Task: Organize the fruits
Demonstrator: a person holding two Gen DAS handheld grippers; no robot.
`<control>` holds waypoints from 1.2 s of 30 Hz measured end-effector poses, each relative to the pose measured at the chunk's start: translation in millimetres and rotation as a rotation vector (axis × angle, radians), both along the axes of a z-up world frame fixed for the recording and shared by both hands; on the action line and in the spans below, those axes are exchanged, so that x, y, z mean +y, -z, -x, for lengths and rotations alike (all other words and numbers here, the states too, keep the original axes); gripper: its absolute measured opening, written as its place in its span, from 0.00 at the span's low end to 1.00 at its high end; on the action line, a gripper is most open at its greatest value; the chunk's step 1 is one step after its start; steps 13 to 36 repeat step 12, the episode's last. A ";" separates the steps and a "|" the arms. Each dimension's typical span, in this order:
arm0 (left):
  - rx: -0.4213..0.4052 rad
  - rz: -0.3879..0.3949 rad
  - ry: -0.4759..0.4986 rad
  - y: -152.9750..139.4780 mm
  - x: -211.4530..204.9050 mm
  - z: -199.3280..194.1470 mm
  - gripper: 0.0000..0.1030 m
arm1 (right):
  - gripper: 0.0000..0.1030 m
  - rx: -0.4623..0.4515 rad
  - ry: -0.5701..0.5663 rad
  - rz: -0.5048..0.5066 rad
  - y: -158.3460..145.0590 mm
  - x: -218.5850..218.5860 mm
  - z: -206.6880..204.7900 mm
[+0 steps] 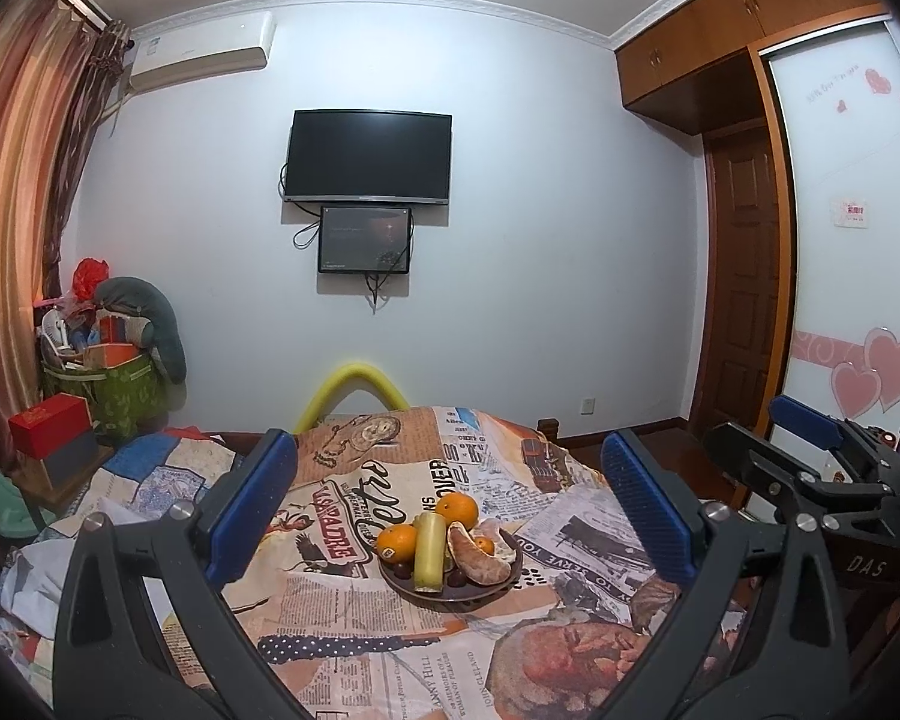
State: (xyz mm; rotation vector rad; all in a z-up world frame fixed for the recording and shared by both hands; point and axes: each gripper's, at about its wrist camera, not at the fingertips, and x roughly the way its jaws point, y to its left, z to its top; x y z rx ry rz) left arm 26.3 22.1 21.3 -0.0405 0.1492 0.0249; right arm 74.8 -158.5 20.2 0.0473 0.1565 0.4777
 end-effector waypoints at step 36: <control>0.013 0.010 -0.002 4.1 2.9 -7.3 1.00 | 1.00 0.006 -0.001 0.008 3.6 1.1 -3.1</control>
